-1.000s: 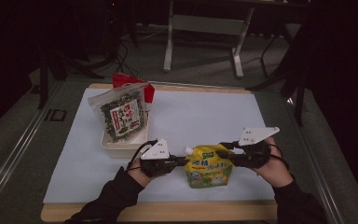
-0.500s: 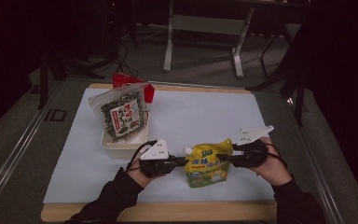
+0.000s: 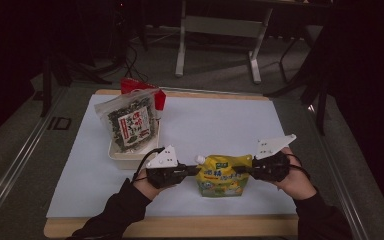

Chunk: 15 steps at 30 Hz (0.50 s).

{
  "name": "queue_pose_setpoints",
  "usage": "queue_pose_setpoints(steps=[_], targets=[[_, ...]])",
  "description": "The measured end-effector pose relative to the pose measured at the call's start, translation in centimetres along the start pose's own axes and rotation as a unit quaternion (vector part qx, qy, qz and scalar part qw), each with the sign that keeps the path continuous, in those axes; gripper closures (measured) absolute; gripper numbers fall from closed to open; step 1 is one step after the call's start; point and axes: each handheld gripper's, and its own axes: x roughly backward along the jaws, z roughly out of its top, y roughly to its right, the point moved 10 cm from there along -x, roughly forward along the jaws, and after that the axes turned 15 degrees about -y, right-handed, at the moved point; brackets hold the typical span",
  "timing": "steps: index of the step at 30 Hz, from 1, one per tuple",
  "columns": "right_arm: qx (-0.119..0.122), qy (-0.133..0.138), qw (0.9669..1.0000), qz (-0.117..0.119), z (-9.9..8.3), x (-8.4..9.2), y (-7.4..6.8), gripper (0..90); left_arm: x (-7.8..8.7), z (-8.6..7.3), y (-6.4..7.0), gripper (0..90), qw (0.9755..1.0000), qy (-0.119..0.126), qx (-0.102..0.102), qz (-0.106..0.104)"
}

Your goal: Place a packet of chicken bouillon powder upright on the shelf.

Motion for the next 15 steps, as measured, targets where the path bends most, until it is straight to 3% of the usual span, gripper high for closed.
queue_pose_setpoints(steps=[1, 5, 9, 15], targets=[[0.002, 0.006, 1.0, -0.002, 0.3, 0.2, 0.0, 90.0, 0.2, 0.1, 0.0, 89.6, 1.0, 0.001, -0.001, 0.001], [0.01, 0.007, 0.9999, -0.001, 0.9, 0.4, -0.1, 90.0, 0.9, 0.0, -0.2, 73.0, 0.9999, 0.0, 0.005, 0.009], [0.016, 0.008, 0.9997, -0.016, 1.7, 0.4, 0.2, 90.0, 1.8, -0.6, -0.8, 65.5, 0.9994, 0.006, 0.025, 0.025], [0.006, 0.035, 0.999, -0.029, 3.2, 1.0, 1.4, 90.0, 2.9, -1.9, -1.4, 48.7, 0.9979, 0.006, 0.054, 0.037]])
